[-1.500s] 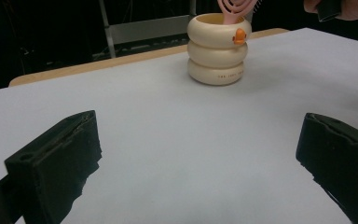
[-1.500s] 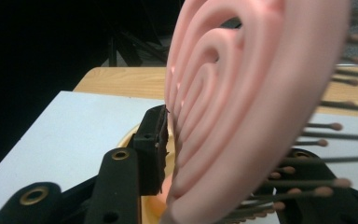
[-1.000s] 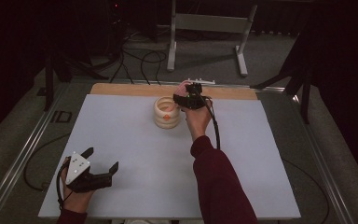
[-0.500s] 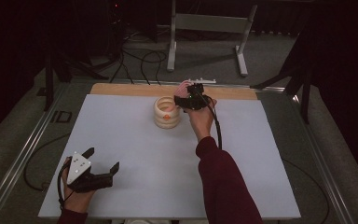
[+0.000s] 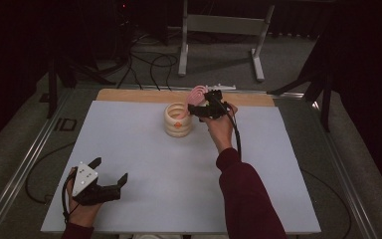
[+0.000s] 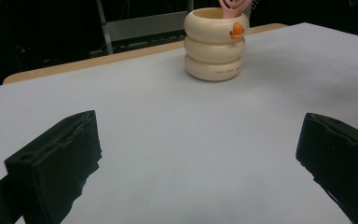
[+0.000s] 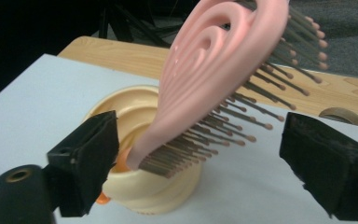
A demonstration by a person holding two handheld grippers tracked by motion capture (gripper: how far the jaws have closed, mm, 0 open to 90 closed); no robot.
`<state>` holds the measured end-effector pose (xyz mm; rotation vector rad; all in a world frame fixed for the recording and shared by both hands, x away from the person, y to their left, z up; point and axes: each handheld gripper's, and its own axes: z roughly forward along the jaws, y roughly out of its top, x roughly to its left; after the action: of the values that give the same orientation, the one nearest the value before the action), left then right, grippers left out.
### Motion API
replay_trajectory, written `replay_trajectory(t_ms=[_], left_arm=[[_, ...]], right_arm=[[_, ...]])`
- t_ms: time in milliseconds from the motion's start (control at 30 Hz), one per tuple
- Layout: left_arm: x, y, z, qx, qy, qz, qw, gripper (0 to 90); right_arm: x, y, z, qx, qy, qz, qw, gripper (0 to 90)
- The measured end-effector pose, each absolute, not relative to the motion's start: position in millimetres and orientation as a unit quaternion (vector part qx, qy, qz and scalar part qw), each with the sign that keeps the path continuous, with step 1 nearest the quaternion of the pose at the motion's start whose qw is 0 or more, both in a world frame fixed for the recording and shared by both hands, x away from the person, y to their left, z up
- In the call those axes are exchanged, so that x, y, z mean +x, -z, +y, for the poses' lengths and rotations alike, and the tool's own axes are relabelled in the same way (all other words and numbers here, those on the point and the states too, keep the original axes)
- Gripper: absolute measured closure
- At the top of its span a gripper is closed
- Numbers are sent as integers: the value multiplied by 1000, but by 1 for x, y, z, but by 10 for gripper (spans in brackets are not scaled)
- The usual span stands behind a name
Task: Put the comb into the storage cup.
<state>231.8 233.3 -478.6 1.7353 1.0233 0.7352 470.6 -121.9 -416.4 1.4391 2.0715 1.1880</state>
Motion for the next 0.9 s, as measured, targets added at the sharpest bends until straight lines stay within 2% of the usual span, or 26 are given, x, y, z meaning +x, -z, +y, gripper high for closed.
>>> replay_trajectory(t_ms=[300, 900], left_arm=[[232, 479, 233, 711, -301, 419, 478, 3], [232, 480, 231, 710, -304, 420, 476, 3]], right_arm=[[465, 417, -131, 490, -424, 744, 162, 88], [441, 418, -160, 464, -435, 753, 170, 89]])
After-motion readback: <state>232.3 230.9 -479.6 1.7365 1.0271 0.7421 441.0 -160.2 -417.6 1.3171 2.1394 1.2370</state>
